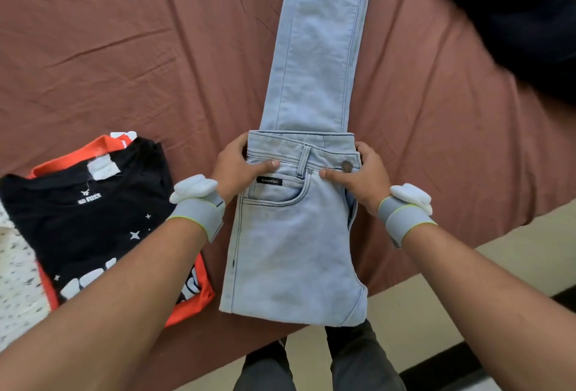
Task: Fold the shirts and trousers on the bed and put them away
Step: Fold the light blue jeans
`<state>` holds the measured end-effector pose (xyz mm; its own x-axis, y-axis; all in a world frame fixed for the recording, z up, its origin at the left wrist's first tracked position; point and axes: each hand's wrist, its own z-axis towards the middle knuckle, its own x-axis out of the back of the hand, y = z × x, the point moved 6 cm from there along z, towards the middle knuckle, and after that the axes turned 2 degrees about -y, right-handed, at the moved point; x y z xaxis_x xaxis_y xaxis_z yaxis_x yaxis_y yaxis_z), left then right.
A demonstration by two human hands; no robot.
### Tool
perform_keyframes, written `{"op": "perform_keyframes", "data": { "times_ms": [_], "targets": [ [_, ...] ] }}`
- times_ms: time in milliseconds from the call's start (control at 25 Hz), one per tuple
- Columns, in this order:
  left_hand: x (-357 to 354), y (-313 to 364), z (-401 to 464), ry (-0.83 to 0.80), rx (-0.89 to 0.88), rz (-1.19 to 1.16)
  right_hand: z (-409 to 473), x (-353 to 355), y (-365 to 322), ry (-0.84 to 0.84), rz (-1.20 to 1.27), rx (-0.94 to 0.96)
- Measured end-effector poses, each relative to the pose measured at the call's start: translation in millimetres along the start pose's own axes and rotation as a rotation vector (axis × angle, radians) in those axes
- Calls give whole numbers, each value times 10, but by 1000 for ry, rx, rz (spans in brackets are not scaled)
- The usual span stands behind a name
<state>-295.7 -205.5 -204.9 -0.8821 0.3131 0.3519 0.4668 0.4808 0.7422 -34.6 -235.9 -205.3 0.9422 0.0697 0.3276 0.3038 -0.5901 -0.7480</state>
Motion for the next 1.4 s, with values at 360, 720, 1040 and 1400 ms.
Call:
{"op": "perform_keyframes", "data": {
  "times_ms": [360, 720, 1040, 1400],
  "targets": [
    [39, 312, 75, -119, -222, 242, -53, -62, -403, -261, 236, 227],
    [493, 1415, 1239, -398, -201, 18, 870, 436, -1128, -108, 401, 316],
    [187, 764, 1561, 14, -17, -181, 1423, 382, -634, -45, 494, -114],
    [132, 678, 997, -4, 30, 143, 958, 258, -549, 81, 313, -45]
  ]
}}
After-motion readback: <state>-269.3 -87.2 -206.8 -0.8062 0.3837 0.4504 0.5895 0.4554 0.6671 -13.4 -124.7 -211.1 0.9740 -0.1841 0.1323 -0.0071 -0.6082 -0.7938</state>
